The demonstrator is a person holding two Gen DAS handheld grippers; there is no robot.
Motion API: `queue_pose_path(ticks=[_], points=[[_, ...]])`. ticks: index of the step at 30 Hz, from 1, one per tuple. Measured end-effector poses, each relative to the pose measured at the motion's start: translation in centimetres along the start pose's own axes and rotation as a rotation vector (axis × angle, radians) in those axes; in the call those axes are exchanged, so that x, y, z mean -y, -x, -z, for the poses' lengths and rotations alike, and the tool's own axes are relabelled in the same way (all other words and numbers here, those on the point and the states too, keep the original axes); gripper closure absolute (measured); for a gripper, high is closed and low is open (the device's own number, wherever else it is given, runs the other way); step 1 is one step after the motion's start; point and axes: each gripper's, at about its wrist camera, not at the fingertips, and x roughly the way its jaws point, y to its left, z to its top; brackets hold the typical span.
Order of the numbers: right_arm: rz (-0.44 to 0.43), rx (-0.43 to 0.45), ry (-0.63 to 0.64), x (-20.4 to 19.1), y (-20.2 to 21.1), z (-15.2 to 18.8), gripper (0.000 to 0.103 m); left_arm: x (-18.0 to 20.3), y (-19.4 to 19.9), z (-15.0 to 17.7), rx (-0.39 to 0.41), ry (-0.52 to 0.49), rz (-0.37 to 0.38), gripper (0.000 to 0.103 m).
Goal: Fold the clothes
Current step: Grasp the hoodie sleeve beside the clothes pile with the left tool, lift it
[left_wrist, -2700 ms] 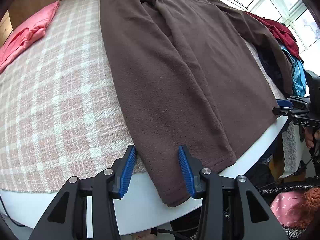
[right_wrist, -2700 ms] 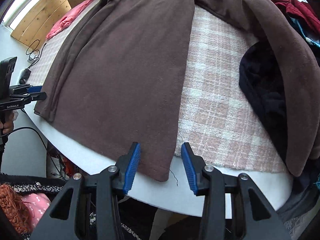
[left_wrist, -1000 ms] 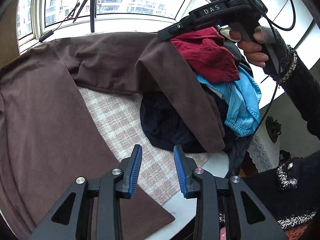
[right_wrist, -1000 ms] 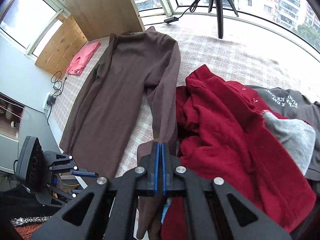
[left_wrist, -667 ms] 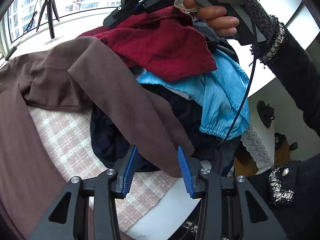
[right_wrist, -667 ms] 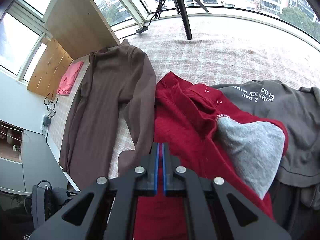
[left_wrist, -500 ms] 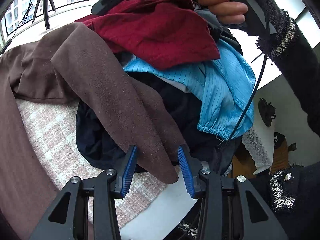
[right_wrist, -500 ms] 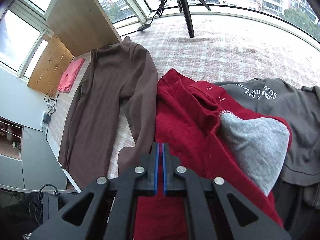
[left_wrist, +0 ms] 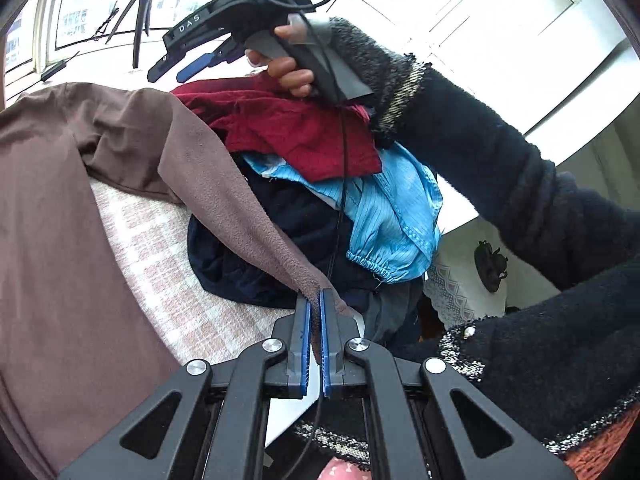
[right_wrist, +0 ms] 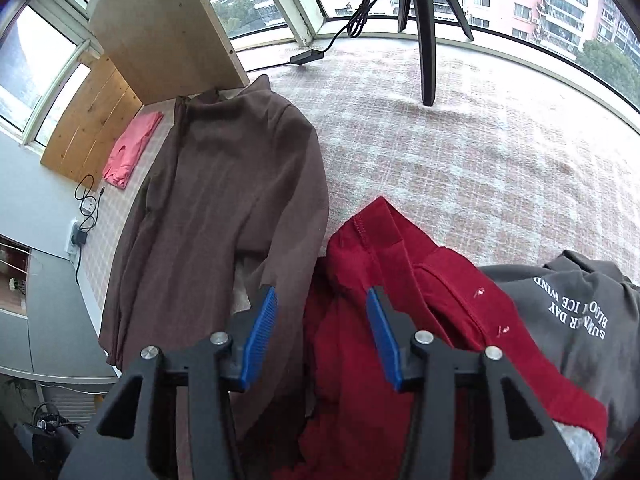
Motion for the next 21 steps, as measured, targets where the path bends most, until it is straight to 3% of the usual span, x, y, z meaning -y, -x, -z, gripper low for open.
queue_pose_path(ticks=[6, 7, 8, 10, 16, 19, 21], points=[[-0.031, -0.045, -0.066, -0.6, -4.8, -3.3, 0.058, -1.0, 2.8, 0.7, 0.041, 0.03, -0.048, 0.1], [-0.036, -0.053, -0.077, -0.7, -5.6, -3.8, 0.075, -1.1, 2.9, 0.7, 0.045, 0.03, -0.051, 0.1], [-0.041, -0.06, -0.088, -0.8, -6.4, -4.4, 0.101, -1.3, 3.1, 0.8, 0.05, 0.031, -0.051, 0.1], [-0.047, -0.069, -0.109, -1.2, -6.9, -4.8, 0.1, -1.8, 3.3, 1.3, 0.061, 0.034, -0.055, 0.1], [-0.056, 0.017, -0.077, -5.3, -3.6, -7.2, 0.1, -5.6, 5.4, 5.5, 0.106, 0.132, -0.048, 0.1], [0.002, 0.017, 0.041, -10.3, -3.9, -9.0, 0.1, -9.2, 6.8, 9.2, 0.122, 0.249, -0.087, 0.1], [-0.045, -0.039, 0.1, -13.9, -6.5, -10.1, 0.098, -11.7, 7.2, 12.0, 0.115, 0.337, -0.129, 0.1]])
